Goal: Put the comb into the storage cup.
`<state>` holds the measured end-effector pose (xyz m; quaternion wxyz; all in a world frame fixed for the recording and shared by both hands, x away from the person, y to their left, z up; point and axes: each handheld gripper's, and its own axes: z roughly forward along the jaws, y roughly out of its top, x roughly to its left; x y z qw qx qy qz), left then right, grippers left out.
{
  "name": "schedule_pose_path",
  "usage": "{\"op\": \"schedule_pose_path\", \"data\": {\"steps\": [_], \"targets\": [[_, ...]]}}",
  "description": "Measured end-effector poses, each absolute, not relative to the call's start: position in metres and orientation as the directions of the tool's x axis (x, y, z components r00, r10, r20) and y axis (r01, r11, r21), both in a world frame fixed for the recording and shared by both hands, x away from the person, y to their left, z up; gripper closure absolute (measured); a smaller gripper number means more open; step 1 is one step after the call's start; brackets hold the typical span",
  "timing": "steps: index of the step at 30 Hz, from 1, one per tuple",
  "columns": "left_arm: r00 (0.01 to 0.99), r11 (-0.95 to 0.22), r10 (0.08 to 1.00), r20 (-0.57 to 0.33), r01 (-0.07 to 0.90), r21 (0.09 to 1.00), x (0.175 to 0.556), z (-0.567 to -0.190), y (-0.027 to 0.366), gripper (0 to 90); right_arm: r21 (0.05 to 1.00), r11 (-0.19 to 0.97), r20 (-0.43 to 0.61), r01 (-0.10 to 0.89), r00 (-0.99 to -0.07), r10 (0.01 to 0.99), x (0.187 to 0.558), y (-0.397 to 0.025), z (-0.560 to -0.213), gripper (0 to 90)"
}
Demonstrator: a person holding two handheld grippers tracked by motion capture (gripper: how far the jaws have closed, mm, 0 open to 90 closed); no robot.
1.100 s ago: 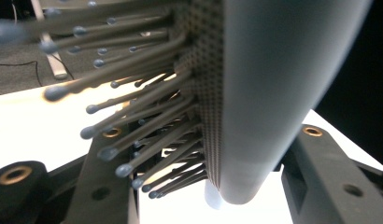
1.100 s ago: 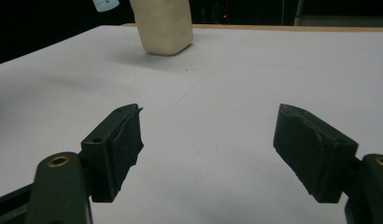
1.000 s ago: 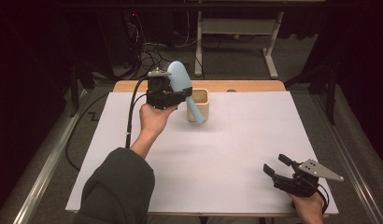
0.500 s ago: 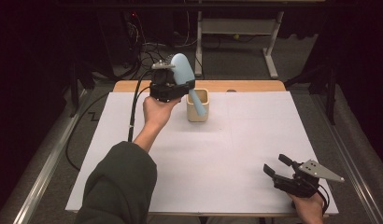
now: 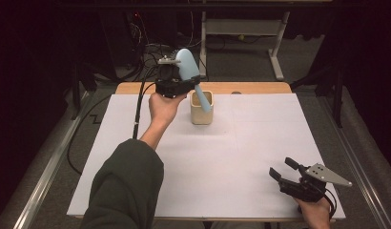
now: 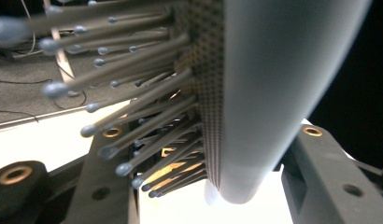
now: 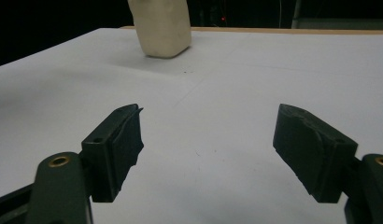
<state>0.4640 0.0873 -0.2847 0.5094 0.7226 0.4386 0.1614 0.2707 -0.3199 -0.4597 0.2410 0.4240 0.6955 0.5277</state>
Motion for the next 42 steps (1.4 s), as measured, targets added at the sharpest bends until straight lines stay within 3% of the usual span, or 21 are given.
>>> {"op": "schedule_pose_path", "data": {"steps": [42], "targets": [[0.464, -0.082, 0.866, -0.187, 0.5, 0.862, 0.504, -0.307, 0.078, 53.6, 0.942, 0.078, 0.114, 0.325, -0.531, 0.839, 0.271, -0.321, -0.459, 24.4]]}}
